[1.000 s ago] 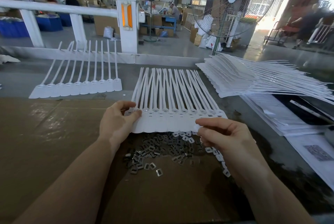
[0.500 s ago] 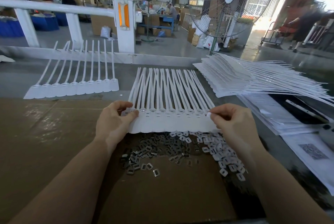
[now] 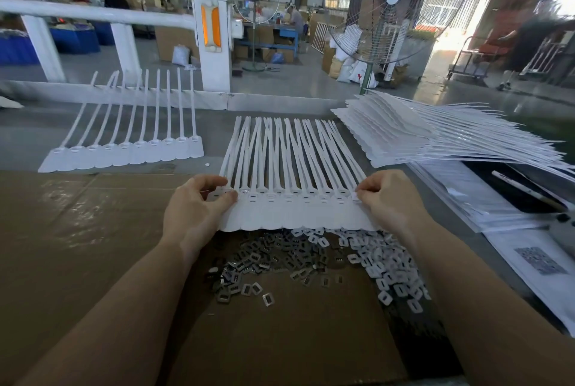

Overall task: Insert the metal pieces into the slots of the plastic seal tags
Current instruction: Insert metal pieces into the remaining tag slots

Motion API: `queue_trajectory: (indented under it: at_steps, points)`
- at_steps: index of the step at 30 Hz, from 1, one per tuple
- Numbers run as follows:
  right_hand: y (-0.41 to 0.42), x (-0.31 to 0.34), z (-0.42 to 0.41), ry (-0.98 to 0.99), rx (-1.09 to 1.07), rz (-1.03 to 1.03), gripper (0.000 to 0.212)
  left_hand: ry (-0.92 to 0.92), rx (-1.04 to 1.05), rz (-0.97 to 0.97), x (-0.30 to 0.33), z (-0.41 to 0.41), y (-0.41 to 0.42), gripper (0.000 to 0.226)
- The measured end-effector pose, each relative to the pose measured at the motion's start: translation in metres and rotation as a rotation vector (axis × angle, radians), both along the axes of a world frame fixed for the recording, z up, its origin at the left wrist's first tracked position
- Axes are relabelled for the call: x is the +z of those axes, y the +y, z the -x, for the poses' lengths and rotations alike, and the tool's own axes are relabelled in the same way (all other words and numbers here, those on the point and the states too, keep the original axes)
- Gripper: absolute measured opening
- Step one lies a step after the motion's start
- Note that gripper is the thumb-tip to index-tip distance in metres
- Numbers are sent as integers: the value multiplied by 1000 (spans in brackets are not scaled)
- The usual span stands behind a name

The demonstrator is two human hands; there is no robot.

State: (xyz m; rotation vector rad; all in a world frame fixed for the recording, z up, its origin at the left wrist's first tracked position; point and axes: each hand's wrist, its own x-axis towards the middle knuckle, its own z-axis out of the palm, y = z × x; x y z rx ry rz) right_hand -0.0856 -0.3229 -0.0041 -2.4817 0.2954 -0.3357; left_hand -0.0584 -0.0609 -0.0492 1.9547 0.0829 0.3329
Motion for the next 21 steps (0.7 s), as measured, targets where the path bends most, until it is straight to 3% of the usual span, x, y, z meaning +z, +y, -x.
queue_trajectory:
  at_steps: [8,14,21]
  points:
    - [-2,-2,-4,45,-11,42,12,-2,1,-4,0,-1,-1,24]
    - [4,-8,6,-101,-39,191,14,1,3,5,0,-1,-1,25]
    - [7,-16,17,-68,47,496,33,-15,7,-16,0,0,-1,22]
